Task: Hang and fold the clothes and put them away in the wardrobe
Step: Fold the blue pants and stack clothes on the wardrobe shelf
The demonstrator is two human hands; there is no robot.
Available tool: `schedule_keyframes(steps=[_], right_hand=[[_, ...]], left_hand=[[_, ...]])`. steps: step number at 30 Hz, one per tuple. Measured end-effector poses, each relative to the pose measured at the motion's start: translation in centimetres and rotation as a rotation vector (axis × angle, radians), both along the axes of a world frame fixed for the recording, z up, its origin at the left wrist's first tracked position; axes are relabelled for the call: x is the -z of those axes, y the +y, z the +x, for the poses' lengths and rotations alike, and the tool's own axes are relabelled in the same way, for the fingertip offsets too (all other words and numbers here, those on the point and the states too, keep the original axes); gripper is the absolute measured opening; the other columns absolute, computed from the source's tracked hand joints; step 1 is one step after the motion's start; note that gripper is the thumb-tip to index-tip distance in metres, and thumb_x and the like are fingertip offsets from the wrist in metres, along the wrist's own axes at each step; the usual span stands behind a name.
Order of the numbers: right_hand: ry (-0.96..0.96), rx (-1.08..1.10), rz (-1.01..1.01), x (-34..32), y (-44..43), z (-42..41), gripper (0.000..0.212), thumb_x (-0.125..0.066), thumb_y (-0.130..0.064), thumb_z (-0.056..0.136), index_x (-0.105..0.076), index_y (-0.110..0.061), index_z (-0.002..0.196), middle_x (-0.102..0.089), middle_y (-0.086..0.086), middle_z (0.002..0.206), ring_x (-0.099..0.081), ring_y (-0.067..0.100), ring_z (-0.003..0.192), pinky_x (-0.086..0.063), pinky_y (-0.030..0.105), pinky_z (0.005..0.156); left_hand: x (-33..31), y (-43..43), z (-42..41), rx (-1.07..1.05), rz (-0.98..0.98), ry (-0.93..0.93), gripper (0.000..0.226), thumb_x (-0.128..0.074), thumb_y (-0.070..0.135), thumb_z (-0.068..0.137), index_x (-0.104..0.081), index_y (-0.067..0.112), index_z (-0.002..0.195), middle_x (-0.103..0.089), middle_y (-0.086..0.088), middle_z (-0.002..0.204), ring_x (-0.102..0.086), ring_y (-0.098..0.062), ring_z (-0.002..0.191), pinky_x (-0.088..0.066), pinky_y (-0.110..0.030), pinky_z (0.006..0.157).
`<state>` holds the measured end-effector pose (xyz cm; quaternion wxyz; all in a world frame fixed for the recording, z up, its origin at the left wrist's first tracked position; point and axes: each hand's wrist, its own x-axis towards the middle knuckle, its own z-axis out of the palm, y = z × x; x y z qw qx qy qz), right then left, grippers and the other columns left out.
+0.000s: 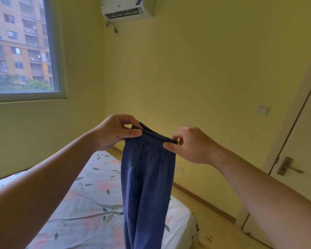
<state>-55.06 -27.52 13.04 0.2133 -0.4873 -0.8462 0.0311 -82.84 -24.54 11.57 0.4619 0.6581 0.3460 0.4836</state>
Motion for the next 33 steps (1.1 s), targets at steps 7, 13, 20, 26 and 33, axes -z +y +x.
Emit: schedule_keyframes(steps=[7, 13, 20, 26, 33], right_hand=[[0.181, -0.051, -0.195, 0.6, 1.1, 0.8, 0.035, -0.067, -0.056, 0.091, -0.068, -0.022, 0.084, -0.074, -0.01, 0.075, -0.07, 0.011, 0.07, -0.057, 0.031, 0.067], [0.226, -0.085, -0.366, 1.2, 2.0, 1.5, 0.026, -0.081, -0.049, 0.081, -0.07, -0.025, 0.084, -0.074, -0.006, 0.077, -0.068, 0.009, 0.069, -0.052, 0.025, 0.062], [0.293, -0.048, -0.419, 3.0, 5.1, 1.3, 0.021, -0.084, -0.03, 0.08, -0.065, -0.021, 0.08, -0.063, -0.011, 0.063, -0.054, 0.004, 0.056, -0.041, 0.014, 0.05], [0.305, 0.13, -0.397, 5.8, 11.3, 0.7, 0.031, -0.082, -0.026, 0.082, -0.063, -0.029, 0.107, -0.071, -0.008, 0.083, -0.066, 0.012, 0.077, -0.046, 0.023, 0.063], [0.102, 0.506, -0.441, 8.4, 19.1, 1.0, 0.009, -0.055, -0.015, 0.1, -0.056, -0.011, 0.108, -0.072, 0.011, 0.094, -0.075, 0.02, 0.066, -0.051, 0.028, 0.054]], left_hand=[[0.2, 0.6, 0.5, -0.155, 0.171, 0.288, 0.011, -0.081, 0.02, 0.084, -0.074, 0.028, 0.082, -0.068, 0.007, 0.08, -0.056, -0.017, 0.067, -0.047, -0.033, 0.066], [1.0, 1.7, 0.9, -0.185, 0.134, 0.432, 0.016, -0.08, 0.021, 0.086, -0.071, 0.031, 0.078, -0.076, -0.001, 0.084, -0.067, -0.019, 0.073, -0.055, -0.041, 0.071], [2.5, 5.7, 0.3, -0.133, 0.083, 0.567, 0.024, -0.089, 0.011, 0.073, -0.073, 0.028, 0.079, -0.075, 0.004, 0.078, -0.067, -0.02, 0.069, -0.056, -0.035, 0.066], [4.6, 13.4, 1.9, -0.044, 0.07, 0.868, 0.032, -0.081, 0.012, 0.081, -0.075, 0.033, 0.104, -0.073, 0.01, 0.092, -0.066, -0.012, 0.084, -0.053, -0.024, 0.07], [7.2, 21.9, 8.5, -0.074, 0.076, 1.111, 0.022, -0.071, 0.02, 0.088, -0.077, 0.013, 0.107, -0.073, -0.01, 0.097, -0.06, -0.022, 0.082, -0.047, -0.029, 0.073]])
